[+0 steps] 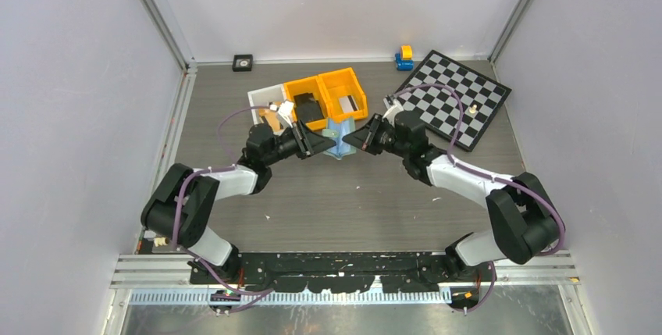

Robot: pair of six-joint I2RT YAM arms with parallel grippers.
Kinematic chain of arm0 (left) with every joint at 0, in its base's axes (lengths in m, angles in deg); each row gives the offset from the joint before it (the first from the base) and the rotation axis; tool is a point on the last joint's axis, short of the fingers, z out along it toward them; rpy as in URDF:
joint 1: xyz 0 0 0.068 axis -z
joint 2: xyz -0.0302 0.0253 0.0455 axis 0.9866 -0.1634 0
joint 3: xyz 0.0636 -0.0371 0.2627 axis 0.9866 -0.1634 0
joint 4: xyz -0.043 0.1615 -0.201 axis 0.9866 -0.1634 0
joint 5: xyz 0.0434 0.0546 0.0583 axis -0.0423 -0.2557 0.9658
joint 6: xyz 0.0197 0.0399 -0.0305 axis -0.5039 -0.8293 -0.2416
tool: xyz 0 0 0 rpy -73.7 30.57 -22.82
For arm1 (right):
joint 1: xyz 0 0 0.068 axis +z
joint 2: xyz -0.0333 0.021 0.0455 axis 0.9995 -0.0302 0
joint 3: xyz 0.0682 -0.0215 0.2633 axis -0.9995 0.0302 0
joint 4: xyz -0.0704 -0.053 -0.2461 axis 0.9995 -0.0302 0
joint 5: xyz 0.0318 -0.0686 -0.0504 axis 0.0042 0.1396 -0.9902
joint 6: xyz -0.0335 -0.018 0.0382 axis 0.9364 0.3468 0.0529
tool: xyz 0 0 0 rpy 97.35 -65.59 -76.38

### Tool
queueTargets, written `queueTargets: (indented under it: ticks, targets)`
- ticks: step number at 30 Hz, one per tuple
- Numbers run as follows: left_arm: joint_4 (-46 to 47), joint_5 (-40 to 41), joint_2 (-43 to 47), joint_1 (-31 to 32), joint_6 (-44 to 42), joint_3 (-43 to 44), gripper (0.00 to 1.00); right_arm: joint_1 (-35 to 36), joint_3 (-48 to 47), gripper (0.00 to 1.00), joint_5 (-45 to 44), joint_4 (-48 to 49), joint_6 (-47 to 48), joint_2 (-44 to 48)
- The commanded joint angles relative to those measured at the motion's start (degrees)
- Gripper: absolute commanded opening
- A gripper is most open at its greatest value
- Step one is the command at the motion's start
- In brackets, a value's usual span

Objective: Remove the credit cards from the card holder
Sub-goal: Place the card holder at the center of the board, then close the card holder at the center of the board.

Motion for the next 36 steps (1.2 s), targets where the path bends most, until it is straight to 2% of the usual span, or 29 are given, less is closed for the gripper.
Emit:
queueTargets:
  ticks: [1,3,5,11,16,20,22,24,27,28,31,36]
  targets:
    - [-19.1,7.0,5.8,-1.0,-6.3,3.0,0.42,1.0,-10.4,0.01,-7.8,-21.3,9.8,2.8]
    - [-27.7,10.6,7.2,-1.1,-8.9,4.6,0.55,1.0,-14.1,0.01,-9.5,-28.7,12.4,1.2]
    - [-32.1,12.3,7.2,-1.1,-9.9,6.2,0.6,1.1,-16.7,0.01,-9.7,-32.7,13.6,-0.8]
    - [-38.0,16.8,7.3,-1.2,-11.5,7.8,0.62,3.5,-25.0,0.0,-11.5,-43.3,17.7,-9.4]
    - [-41.3,20.4,8.8,-1.2,-12.4,8.2,0.62,9.9,-35.7,0.0,-28.6,-58.3,23.5,-17.5]
    - [-41.2,21.4,9.5,-1.2,-12.5,7.8,0.61,13.1,-40.3,0.02,-34.9,-62.5,24.9,-22.4]
    - [-41.3,22.1,9.8,-1.3,-12.5,7.6,0.61,14.7,-41.0,0.11,-35.7,-62.5,25.5,-23.6]
    - [-41.1,22.3,9.9,-1.3,-12.4,7.4,0.61,15.3,-41.3,0.23,-32.8,-62.0,25.7,-24.1]
    - [-39.8,20.9,8.2,-1.3,-10.9,7.3,0.6,15.4,-39.0,0.48,-26.6,-58.3,25.2,-22.4]
    - [-39.5,20.4,7.3,-1.3,-10.5,7.6,0.59,15.4,-37.9,0.52,-25.4,-56.8,25.0,-21.4]
    - [-40.9,18.6,4.1,-1.3,-10.4,9.5,0.51,15.4,-35.6,0.53,-23.6,-53.7,24.7,-18.8]
    - [-42.7,15.0,-0.2,-1.2,-10.8,12.1,0.28,15.4,-35.3,0.45,-21.9,-52.8,24.3,-18.5]
